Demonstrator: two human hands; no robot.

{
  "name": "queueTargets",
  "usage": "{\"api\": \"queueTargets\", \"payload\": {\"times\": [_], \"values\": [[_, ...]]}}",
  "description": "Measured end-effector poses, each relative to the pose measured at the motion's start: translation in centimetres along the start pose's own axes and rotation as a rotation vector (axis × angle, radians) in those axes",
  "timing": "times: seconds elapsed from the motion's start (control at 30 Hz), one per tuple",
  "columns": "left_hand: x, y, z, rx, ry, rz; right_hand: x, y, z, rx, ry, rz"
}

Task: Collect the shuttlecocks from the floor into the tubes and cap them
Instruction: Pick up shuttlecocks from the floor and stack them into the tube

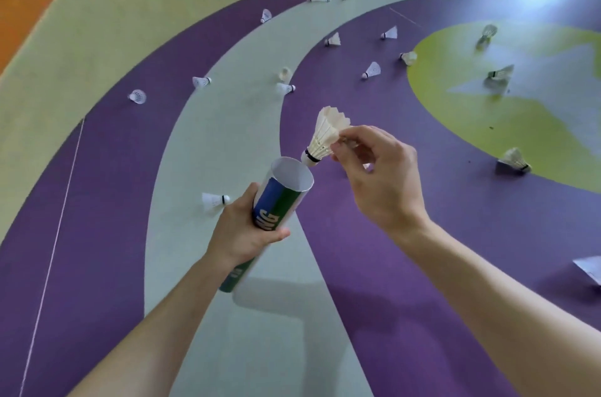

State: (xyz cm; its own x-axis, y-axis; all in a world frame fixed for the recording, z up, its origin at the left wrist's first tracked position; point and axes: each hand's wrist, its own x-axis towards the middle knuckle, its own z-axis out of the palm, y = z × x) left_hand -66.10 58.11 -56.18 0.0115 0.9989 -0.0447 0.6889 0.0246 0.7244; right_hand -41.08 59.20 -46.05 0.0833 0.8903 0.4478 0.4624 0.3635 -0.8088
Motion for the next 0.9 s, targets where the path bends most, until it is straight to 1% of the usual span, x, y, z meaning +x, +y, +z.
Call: {"api": "queueTargets", "payload": {"times": [0.13, 0.17, 0.2, 0.27, 0.3, 0.33, 0.37, 0.43, 0.57, 0.67, 0.73, 0.8, 0.9], "values": [[-0.5, -1.1, -0.3, 0.059, 0.008, 0.024, -0.3, -0.8, 1.4, 0.073, -0.001, 0.000], [-0.7, -1.3, -0.4, 0.065, 0.006, 0.021, -0.4, -0.9, 1.8, 0.051, -0.038, -0.007], [-0.8, -1.4, -0.5, 0.061, 0.007, 0.019, -0.5, -0.9, 2.1, 0.018, -0.123, -0.006], [-1.0, -1.4, -0.6, 0.040, 0.010, 0.031, -1.1, -0.8, 2.3, -0.053, -0.411, 0.015], [-1.0, -1.4, -0.7, 0.035, 0.012, 0.042, -1.4, -0.7, 2.3, -0.107, -0.531, -0.003], [-1.0, -1.3, -0.6, 0.035, 0.010, 0.047, -1.5, -0.4, 2.1, -0.164, -0.591, -0.045], [-0.9, -1.3, -0.6, 0.034, 0.006, 0.046, -1.5, -0.1, 1.8, -0.201, -0.602, -0.071], [-0.7, -1.0, -0.3, 0.034, 0.002, 0.048, -1.2, 0.5, 0.7, -0.195, -0.560, -0.049], [0.1, 0.3, 1.3, 0.039, 0.005, 0.096, -0.2, 2.6, -2.8, -0.182, -0.478, 0.067], [1.1, 2.3, 3.5, 0.025, 0.007, 0.148, 0.6, 5.7, -6.4, -0.241, -0.441, 0.185], [1.8, 4.3, 5.4, 0.018, -0.016, 0.195, 0.7, 8.8, -9.1, -0.362, -0.462, 0.227], [2.7, 6.4, 7.8, 0.008, -0.048, 0.263, 0.1, 12.4, -12.0, -0.496, -0.522, 0.276], [3.6, 9.8, 12.5, -0.005, -0.101, 0.336, -1.8, 18.5, -17.2, -0.648, -0.596, 0.411]]}}
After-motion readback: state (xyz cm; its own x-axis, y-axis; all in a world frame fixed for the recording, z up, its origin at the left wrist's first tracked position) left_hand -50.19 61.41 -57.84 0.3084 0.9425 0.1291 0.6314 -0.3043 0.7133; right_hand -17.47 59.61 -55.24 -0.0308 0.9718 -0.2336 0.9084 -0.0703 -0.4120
